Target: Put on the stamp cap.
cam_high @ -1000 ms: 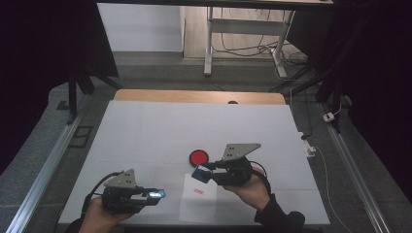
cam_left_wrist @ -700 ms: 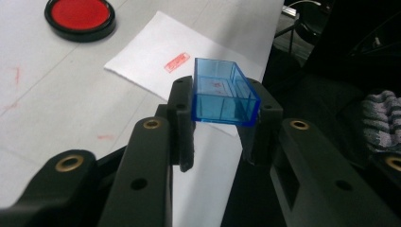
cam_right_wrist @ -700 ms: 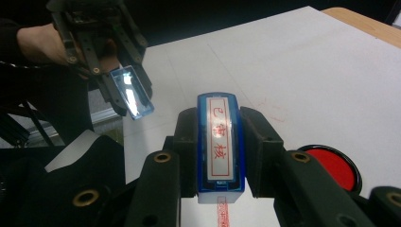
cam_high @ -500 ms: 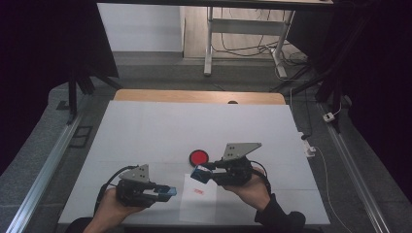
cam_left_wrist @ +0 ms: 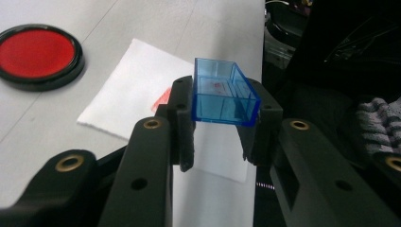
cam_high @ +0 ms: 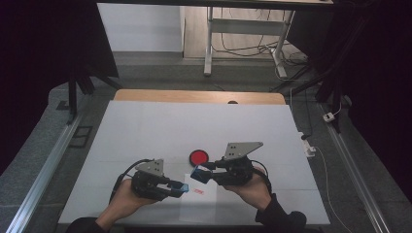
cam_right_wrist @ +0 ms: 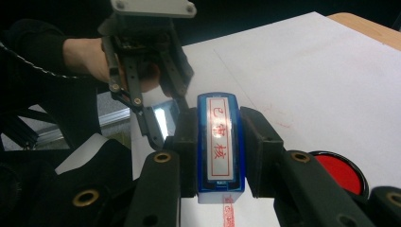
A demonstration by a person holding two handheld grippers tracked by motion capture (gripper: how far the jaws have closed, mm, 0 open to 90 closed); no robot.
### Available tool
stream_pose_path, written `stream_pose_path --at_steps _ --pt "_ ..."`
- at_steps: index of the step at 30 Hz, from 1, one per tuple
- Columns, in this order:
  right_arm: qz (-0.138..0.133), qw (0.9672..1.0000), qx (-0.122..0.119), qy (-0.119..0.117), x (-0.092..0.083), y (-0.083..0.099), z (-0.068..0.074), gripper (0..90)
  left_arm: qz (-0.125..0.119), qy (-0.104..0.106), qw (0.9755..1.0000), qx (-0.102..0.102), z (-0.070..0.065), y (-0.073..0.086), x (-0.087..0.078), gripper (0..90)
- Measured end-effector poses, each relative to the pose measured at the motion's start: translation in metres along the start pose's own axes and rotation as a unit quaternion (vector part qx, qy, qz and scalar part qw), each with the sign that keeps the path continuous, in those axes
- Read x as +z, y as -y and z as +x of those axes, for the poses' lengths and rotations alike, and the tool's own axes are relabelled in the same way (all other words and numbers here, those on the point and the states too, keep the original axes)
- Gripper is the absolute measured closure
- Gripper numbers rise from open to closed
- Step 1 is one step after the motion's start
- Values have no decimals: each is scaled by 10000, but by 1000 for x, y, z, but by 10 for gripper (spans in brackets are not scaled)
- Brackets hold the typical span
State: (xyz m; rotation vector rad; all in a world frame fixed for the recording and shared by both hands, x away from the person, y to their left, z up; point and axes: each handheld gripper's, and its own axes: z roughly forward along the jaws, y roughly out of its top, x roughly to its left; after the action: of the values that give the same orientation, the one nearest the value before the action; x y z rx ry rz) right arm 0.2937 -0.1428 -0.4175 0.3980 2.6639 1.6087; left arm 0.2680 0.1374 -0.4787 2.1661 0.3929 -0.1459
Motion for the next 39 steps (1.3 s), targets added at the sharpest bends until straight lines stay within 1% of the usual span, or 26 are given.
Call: stream_pose_path --at_steps 8,10,17,22,27,30,35,39 --pt "-27 10000 -20 -64 -1 -1 1 696 -71 195 9994 270 10 -12 10 684" --pt "-27 10000 -36 -82 -1 -1 1 696 -85 260 9992 301 12 -15 13 684" --pt "-57 9998 -57 -173 -1 -1 2 696 -120 505 9976 449 18 -20 20 685" --pt "-40 9997 -76 -241 0 -1 3 696 -124 641 9963 559 22 -24 24 684" --pt "-12 9996 -98 -279 1 -1 4 696 -205 813 9948 580 25 -26 27 685" --pt "-22 9996 -93 -282 0 -1 4 696 -236 848 9944 585 27 -27 27 685" --pt "-40 9995 -94 -312 -1 -2 3 696 -327 1001 9927 596 29 -27 27 686" --pt "-58 9994 -72 -327 -1 -2 3 696 -379 1071 9915 639 30 -27 27 687"
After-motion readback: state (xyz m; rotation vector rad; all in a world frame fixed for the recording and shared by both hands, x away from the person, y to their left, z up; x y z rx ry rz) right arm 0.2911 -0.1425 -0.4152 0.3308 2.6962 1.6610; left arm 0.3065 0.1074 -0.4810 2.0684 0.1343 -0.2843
